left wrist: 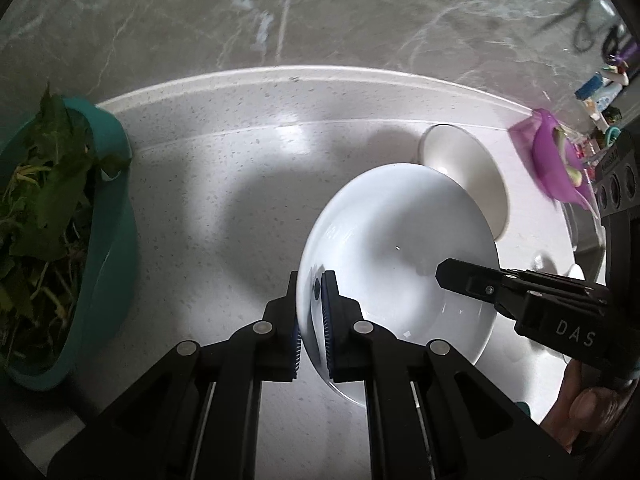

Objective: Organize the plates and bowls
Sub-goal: 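Carry the small white bowl with both grippers into the large white bowl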

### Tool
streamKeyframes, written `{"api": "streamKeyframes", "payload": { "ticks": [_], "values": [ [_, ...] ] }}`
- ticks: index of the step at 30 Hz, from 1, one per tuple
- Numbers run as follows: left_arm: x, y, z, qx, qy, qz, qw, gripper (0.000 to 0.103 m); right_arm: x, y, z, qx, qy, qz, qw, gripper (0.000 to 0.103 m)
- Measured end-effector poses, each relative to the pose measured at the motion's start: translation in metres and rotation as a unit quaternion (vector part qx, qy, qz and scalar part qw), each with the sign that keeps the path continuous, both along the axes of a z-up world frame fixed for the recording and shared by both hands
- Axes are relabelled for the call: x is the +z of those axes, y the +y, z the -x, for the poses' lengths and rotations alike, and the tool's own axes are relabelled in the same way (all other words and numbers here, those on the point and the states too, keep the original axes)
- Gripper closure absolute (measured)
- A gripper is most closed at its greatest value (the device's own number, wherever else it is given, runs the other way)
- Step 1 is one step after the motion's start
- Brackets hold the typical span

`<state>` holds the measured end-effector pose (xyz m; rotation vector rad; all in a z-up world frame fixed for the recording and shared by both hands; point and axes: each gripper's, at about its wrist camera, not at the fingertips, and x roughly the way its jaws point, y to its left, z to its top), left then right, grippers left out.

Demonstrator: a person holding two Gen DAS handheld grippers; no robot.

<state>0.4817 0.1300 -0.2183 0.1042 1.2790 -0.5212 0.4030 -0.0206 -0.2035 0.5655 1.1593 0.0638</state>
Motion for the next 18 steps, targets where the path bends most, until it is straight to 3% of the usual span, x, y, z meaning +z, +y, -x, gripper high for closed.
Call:
{"api": "streamKeyframes", "payload": {
  "ticks": [10,18],
  "values": [
    [0.049,-0.048,0.055,-0.034,-0.027,0.017,0.9989,0.096,0.029,-0.04,0.054,-0.009,-0.018,-0.014,1.0,0.094],
    [0.076,-0.13,0.132,-0.062,-0.03,0.022,0.9973,0.096,0.046,-0.111,0.112,-0.01,-0.034,-0.012,0.999,0.093]
  ]
}}
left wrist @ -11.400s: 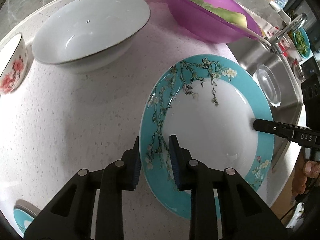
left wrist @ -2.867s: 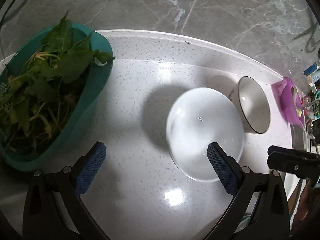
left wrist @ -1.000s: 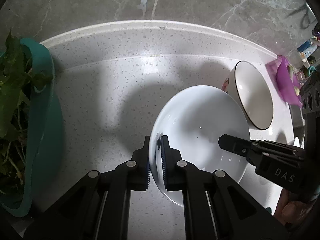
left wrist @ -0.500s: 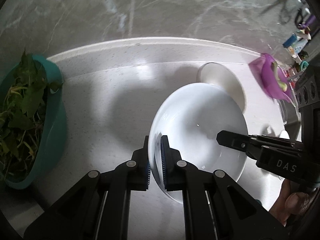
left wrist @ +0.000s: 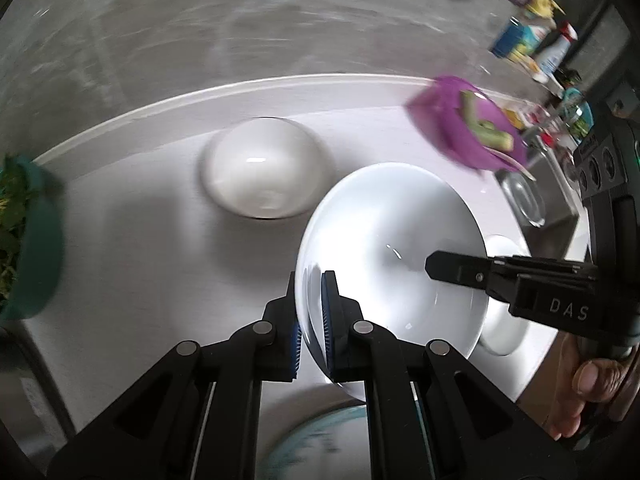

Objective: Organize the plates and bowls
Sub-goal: 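Carry the small white bowl with both grippers into the large white bowl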

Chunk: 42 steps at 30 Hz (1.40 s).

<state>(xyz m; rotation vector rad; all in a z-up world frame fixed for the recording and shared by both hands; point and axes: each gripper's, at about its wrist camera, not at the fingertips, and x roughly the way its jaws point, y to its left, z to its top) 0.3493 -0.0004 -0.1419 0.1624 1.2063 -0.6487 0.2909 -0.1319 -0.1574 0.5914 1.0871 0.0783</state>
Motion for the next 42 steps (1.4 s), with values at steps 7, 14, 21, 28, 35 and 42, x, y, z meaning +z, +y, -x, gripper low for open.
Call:
{"api": "streamKeyframes", "payload": {
  "ticks": [7,14,21,28,35,42],
  "values": [
    [-0.004,-0.096,0.063,-0.025,0.017,0.008,0.9995,0.096,0.009,-0.089,0.051,-0.017,-0.002,0.012,1.0,0.093],
    [-0.023,-0.158,0.13,-0.042,0.044,0.004,0.9981,0.095,-0.003,-0.153,0.101,-0.022,0.013,0.016,1.0,0.093],
    [-0.059,-0.176,0.164,-0.045,0.056,-0.022,0.9972,0.094,-0.033,-0.177,0.128,-0.02,0.042,0.013,0.999,0.092],
    [-0.08,-0.184,0.172,-0.041,0.038,-0.053,0.997,0.092,-0.052,-0.174,0.129,-0.004,0.055,0.027,0.998,0.092],
    [-0.102,-0.186,0.162,-0.032,0.042,-0.065,0.9965,0.09,-0.064,-0.164,0.125,0.01,0.064,0.051,0.997,0.093],
    [-0.106,-0.195,0.151,-0.032,0.032,-0.072,0.9964,0.09,-0.068,-0.16,0.119,0.011,0.064,0.069,0.995,0.093]
  ]
}}
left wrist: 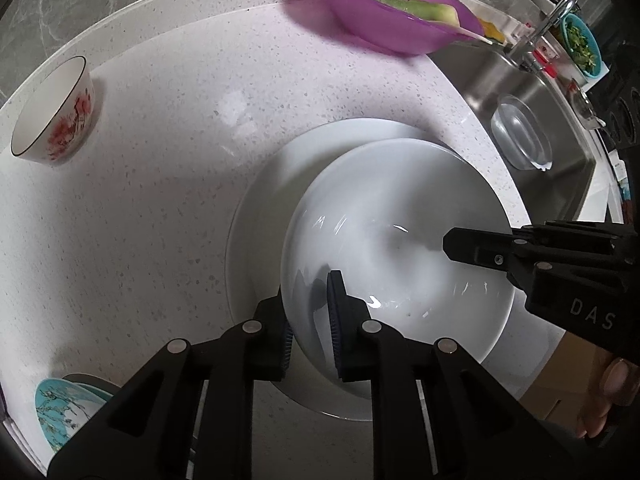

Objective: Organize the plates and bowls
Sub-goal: 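Carry the small white bowl with both grippers into the large white bowl, then open both grippers to release the small bowl in the stack, then move both grippers to the dark-rimmed white bowl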

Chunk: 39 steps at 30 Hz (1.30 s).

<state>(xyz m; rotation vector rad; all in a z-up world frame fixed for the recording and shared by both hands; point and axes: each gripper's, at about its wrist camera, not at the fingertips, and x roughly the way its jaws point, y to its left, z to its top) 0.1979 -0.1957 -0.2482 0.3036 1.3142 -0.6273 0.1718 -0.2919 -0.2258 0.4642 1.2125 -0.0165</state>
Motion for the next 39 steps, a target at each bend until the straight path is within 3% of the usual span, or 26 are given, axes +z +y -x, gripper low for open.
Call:
{"api": "streamKeyframes", "payload": {
  "ticks": [9,12,15,17,20,27,29,31,33,34,35,36,38,39],
  "values": [
    [0.001,0.0,0.001,0.004,-0.016,0.003,0.9999,0.088,-0.001,-0.002,0.0,-0.001,-0.001,0.002,1.0,0.094],
    [0.002,0.001,0.002,0.007,-0.015,0.014,0.9998,0.082,-0.002,-0.002,0.0,-0.001,-0.001,0.0,1.0,0.094],
    [0.004,0.0,0.005,0.0,-0.013,0.029,0.9995,0.066,-0.004,-0.002,-0.001,0.0,0.001,-0.002,1.0,0.094],
    [0.006,-0.003,0.009,-0.007,-0.013,0.042,0.999,0.047,-0.005,-0.001,-0.001,0.002,0.003,-0.002,1.0,0.094],
    [0.013,-0.005,0.014,-0.013,-0.031,0.054,0.998,0.029,-0.003,0.001,0.0,0.004,0.002,0.006,1.0,0.094],
    [0.033,0.013,0.012,0.006,-0.057,0.083,0.9949,0.022,0.006,-0.003,0.0,0.001,-0.011,0.023,1.0,0.094],
    [0.038,0.016,0.012,0.007,-0.06,0.087,0.9944,0.016,0.008,-0.005,0.0,-0.002,-0.014,0.022,1.0,0.092],
    [0.044,0.02,0.012,0.009,-0.061,0.09,0.994,0.015,0.012,-0.006,0.002,-0.007,-0.022,0.015,1.0,0.084],
    [0.054,0.025,0.013,0.011,-0.068,0.094,0.9932,0.014,0.02,-0.01,0.007,-0.014,-0.034,0.003,0.999,0.062],
    [0.058,0.027,0.013,0.011,-0.073,0.095,0.9927,0.006,0.025,-0.012,0.01,-0.018,-0.045,-0.008,0.999,0.057],
    [0.063,0.029,0.014,0.012,-0.078,0.096,0.9923,0.0,0.03,-0.014,0.013,-0.021,-0.052,-0.014,0.998,0.043],
    [0.069,0.033,0.014,0.014,-0.086,0.096,0.9915,0.0,0.036,-0.017,0.017,-0.027,-0.061,-0.018,0.998,0.028],
    [0.081,0.04,0.013,0.013,-0.109,0.088,0.99,0.0,0.047,-0.022,0.022,-0.036,-0.076,-0.025,0.996,0.012],
    [0.087,0.044,0.012,0.009,-0.121,0.084,0.9891,0.0,0.053,-0.026,0.022,-0.04,-0.085,-0.033,0.995,0.009]
  ]
}}
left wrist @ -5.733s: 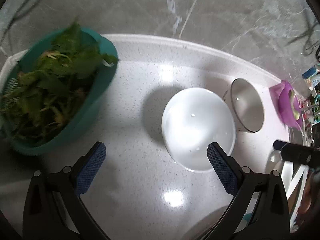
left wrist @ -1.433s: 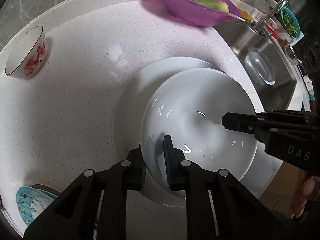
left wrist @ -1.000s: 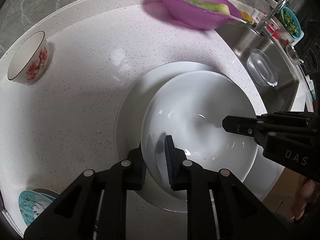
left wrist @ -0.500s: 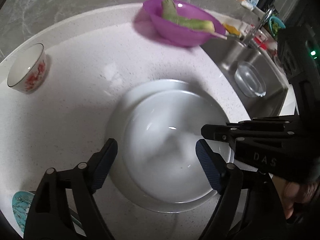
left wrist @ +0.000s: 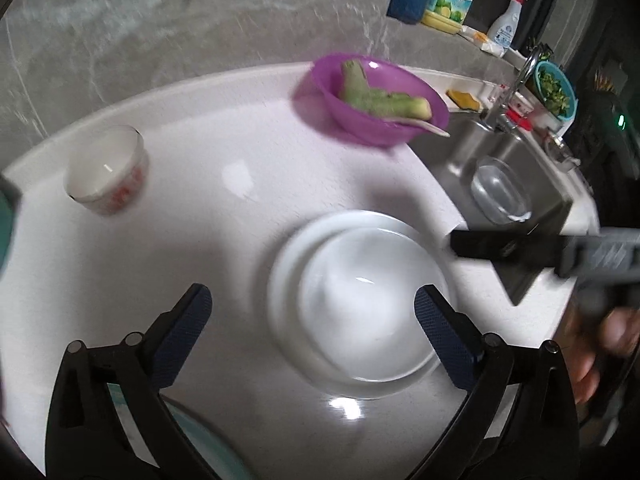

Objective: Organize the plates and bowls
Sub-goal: 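Move both grippers to the dark-rimmed white bowl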

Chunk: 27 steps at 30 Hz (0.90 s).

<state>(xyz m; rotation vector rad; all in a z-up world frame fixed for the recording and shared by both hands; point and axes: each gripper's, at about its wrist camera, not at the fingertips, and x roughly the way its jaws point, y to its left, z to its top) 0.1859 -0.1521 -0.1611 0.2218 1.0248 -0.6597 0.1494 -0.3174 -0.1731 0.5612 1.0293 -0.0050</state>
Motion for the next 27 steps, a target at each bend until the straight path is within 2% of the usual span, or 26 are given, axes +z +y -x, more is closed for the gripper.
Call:
{"api": "streamKeyframes", "payload": {
  "ticks": [2,4,7,10,12,14,16,17,18,21,25,27],
  "values": [
    [0.015,0.01,-0.002,-0.013,-0.03,0.003,0.9995,0.0,0.014,-0.003,-0.001,-0.003,-0.018,-0.025,1.0,0.0],
    [0.029,0.022,-0.006,-0.014,-0.05,0.006,0.9987,0.0,0.028,-0.006,-0.005,-0.004,-0.045,-0.064,0.997,0.0],
    [0.043,0.048,-0.023,0.012,-0.046,-0.002,0.9989,0.0,0.044,-0.002,-0.017,0.005,-0.085,-0.133,0.987,0.0],
    [0.046,0.081,-0.048,0.04,-0.056,-0.037,0.997,0.0,0.053,0.015,-0.042,0.027,-0.101,-0.167,0.98,0.0],
    [0.049,0.109,-0.072,0.072,-0.083,-0.063,0.9919,0.0,0.056,0.035,-0.065,0.051,-0.091,-0.185,0.977,0.0],
    [0.046,0.134,-0.1,0.097,-0.09,-0.087,0.9873,0.0,0.055,0.053,-0.087,0.061,-0.077,-0.183,0.978,0.0],
    [0.041,0.152,-0.125,0.116,-0.088,-0.104,0.9838,0.0,0.055,0.07,-0.111,0.061,-0.055,-0.144,0.986,0.0],
    [0.035,0.164,-0.143,0.124,-0.074,-0.104,0.9841,0.0,0.053,0.083,-0.129,0.059,-0.026,-0.111,0.992,0.0],
    [0.03,0.171,-0.157,0.129,-0.065,-0.101,0.9842,0.0,0.052,0.089,-0.139,0.063,-0.019,-0.103,0.992,0.0],
    [0.013,0.186,-0.194,0.14,-0.045,-0.099,0.9841,0.0,0.042,0.106,-0.174,0.066,-0.014,-0.117,0.991,0.0],
    [-0.009,0.187,-0.235,0.134,-0.018,-0.094,0.9864,0.0,0.032,0.125,-0.211,0.07,-0.009,-0.084,0.994,0.0],
    [-0.021,0.183,-0.251,0.134,0.002,-0.089,0.9869,0.0,0.021,0.128,-0.228,0.075,0.002,-0.095,0.993,0.0]
  ]
}}
